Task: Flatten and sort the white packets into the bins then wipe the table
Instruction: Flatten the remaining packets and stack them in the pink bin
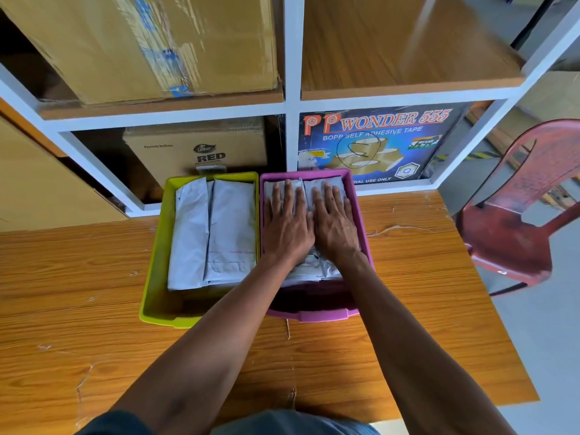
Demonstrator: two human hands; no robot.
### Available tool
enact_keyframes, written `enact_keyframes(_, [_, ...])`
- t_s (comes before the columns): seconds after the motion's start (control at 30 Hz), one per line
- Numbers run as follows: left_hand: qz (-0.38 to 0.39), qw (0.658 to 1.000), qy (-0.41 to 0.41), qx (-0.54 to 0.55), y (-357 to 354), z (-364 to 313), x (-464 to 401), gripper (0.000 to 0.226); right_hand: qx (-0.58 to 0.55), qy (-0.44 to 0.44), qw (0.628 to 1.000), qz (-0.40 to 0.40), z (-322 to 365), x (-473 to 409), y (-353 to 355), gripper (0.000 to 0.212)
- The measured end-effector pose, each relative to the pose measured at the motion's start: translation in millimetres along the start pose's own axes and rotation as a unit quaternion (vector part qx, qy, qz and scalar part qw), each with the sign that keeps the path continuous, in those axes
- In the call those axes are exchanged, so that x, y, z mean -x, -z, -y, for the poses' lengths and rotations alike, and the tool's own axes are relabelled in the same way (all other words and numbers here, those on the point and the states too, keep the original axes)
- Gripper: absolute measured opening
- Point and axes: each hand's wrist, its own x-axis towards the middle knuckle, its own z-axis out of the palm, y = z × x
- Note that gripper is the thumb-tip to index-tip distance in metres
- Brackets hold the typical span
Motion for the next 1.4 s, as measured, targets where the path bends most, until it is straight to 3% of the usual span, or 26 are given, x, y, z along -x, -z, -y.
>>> enact_keyframes(0.17, [0.005,1.0,-0.003,0.007,-10,2,1,0.074,-0.011,0.004,1.0,-0.005,-4,-4,-10,0.064])
enact_keyframes(0.97, [0.014,1.0,-0.022,-0.012,-34,8,-4,0.068,0.027,0.012,0.999,-0.032,-16,-7,-45,0.063])
enact_keyframes(1.4, [0.036,0.999,-0.012,-0.003,-31,7,-4,0.066,0.045,-0.004,0.999,0.014,-13,-10,-40,0.064])
